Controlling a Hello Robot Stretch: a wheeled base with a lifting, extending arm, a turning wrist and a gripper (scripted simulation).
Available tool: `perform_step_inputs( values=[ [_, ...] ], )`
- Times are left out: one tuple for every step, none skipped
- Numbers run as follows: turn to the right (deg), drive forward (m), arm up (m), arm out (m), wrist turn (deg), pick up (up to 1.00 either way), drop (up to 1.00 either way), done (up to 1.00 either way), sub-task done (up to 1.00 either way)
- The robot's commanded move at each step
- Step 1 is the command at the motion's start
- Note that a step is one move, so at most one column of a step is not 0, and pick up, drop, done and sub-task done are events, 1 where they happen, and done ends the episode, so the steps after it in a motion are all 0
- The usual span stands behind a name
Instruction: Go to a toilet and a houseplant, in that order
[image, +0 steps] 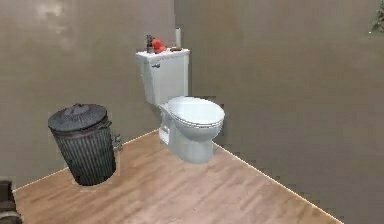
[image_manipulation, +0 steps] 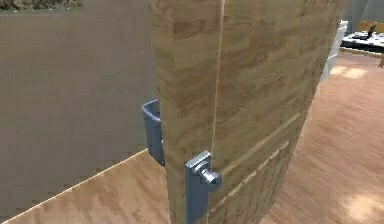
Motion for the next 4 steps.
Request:
perform_step_inputs(
  values=[
    [27.0, 0.0, 0.0, 0.0, 0.0, 0.0, 0.0, 0.0, 0.0],
    [0.0, 0.95, 0.0, 0.0, 0.0, 0.0, 0.0, 0.0, 0.0],
    [-45.0, 0.0, 0.0, 0.0, 0.0, 0.0, 0.0, 0.0, 0.0],
    [0.0, 0.0, 0.0, 0.0, 0.0, 0.0, 0.0, 0.0, 1.0]
  ],
)
